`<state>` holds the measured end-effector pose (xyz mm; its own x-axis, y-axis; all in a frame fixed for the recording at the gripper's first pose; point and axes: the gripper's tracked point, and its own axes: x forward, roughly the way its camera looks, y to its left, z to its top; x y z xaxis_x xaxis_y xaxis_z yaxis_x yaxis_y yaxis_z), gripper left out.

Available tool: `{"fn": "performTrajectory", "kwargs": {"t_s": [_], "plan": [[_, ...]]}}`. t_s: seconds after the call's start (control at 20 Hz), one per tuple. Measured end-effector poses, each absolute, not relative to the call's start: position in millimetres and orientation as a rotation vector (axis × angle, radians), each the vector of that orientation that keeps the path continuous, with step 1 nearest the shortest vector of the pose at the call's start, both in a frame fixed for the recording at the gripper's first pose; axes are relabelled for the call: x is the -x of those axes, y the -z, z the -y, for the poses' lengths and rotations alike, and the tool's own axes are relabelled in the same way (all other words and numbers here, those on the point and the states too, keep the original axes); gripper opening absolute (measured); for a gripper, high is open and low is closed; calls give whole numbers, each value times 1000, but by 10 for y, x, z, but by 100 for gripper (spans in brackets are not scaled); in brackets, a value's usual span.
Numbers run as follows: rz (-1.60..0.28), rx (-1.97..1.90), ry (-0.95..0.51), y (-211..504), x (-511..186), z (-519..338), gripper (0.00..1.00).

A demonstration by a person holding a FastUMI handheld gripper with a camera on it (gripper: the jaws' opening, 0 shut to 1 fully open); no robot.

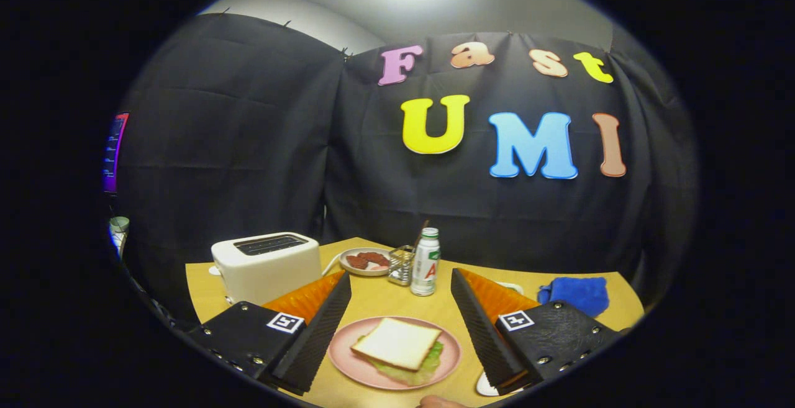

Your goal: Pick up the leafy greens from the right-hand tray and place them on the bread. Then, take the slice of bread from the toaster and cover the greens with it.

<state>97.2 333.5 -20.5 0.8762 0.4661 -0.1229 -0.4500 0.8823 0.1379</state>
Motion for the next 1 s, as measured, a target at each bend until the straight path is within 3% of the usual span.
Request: {"fn": "performTrajectory", "kwargs": {"t_s": [0.55, 1.0], "plan": [[-156, -79, -317, 364, -994, -1482, 98], [-138, -6, -98, 1031, -900, 373, 98]]}}
